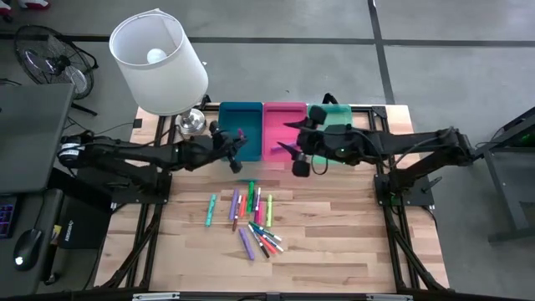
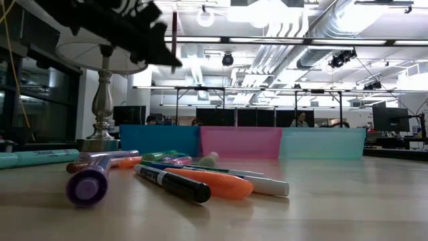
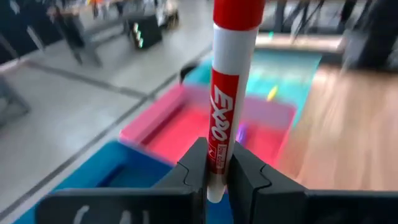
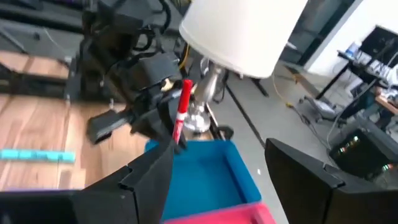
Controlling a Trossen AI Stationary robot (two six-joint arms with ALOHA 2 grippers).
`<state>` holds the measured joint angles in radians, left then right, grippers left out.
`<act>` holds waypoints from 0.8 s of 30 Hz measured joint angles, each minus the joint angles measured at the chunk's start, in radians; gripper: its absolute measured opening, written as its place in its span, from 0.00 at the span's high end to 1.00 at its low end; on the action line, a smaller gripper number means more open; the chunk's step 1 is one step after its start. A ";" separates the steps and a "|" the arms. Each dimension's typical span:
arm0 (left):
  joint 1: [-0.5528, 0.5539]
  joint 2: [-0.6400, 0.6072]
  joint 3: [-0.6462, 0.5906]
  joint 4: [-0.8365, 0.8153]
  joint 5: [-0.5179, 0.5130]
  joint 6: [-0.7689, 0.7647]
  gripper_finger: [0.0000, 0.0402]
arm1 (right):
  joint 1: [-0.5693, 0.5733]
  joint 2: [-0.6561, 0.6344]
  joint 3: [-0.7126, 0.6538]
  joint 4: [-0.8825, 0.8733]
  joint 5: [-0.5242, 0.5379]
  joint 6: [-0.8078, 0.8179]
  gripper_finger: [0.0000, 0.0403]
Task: Pick & Place Markers
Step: Put the red dry erase marker into the dark blue bin
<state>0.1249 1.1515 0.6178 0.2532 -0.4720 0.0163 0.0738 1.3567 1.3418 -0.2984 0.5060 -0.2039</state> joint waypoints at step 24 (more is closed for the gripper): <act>0.277 0.337 0.452 -0.924 0.218 0.210 0.93 | 0.001 -0.053 0.000 -0.382 -0.136 0.179 0.40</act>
<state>0.4015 1.4884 1.0698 -0.6709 -0.2544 0.2261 0.0746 1.3033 1.3417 -0.6800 0.3703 -0.0254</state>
